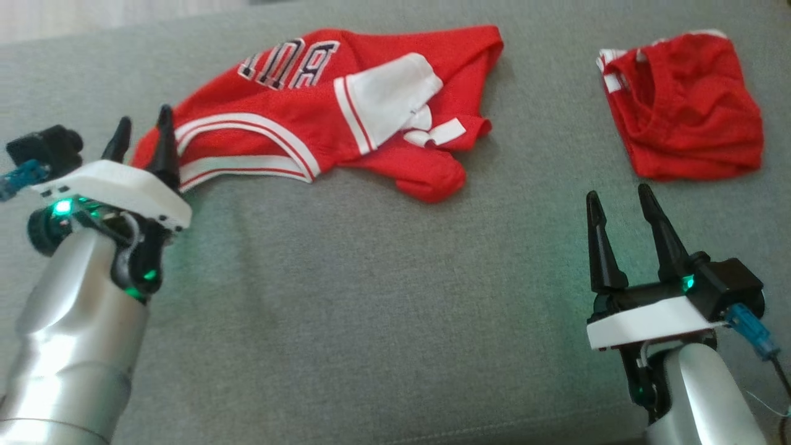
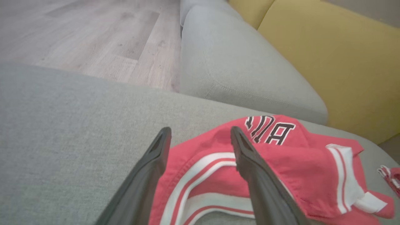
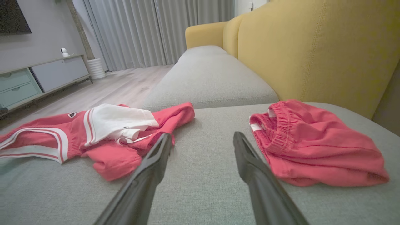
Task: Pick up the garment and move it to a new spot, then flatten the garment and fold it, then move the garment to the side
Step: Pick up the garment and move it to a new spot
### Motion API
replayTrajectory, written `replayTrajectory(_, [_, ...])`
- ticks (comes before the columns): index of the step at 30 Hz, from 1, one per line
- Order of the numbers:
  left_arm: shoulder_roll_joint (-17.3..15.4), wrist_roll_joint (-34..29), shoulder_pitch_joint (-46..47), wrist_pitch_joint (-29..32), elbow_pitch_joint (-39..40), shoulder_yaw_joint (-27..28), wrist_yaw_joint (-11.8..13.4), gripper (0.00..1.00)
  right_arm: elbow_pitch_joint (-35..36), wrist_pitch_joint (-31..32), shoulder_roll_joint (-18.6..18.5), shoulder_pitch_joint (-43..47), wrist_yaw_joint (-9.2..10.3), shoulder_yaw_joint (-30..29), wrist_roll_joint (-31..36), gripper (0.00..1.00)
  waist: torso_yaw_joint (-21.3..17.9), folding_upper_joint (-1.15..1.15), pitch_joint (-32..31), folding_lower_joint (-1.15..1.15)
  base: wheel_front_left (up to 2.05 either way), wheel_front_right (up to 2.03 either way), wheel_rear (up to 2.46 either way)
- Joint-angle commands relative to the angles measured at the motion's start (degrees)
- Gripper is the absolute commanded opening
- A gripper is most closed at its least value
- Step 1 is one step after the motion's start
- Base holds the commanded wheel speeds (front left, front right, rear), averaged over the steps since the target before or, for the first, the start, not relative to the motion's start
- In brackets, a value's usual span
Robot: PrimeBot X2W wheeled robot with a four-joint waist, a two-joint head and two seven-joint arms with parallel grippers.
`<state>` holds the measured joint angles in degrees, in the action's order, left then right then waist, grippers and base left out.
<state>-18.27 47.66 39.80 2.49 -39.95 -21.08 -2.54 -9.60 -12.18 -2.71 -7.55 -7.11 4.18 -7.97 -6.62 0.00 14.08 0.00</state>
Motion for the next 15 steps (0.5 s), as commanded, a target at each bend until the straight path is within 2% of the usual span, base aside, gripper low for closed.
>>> replayTrajectory(1, [-1.73,-0.53,2.54,-1.13,1.81,1.41,-0.45,1.00,1.55,-0.64,-0.17,-0.31,-0.37,1.22,0.39,1.00,1.19,0.00,-1.63,0.00,0.00,0.00,0.00])
replayTrajectory(4, [-0.89,-0.63,1.26,-3.46,3.17,0.66,-1.91,1.00,1.20,-0.55,-0.17,0.15,-0.37,0.94,0.59,1.00,2.40,0.00,-4.08,0.00,0.00,0.00,0.00])
replayTrajectory(8, [-0.70,-1.16,-2.68,-7.17,6.45,0.06,-2.58,1.00,0.88,-0.09,-0.17,1.19,-0.37,0.26,0.95,1.00,3.85,0.00,-7.48,0.00,0.00,0.00,0.00])
replayTrajectory(15, [-0.55,-3.28,-15.24,-12.78,14.36,-1.52,0.14,1.00,0.91,0.70,-0.17,4.35,-0.37,-0.97,1.34,1.00,5.97,0.00,-12.06,0.00,0.00,0.00,0.00])
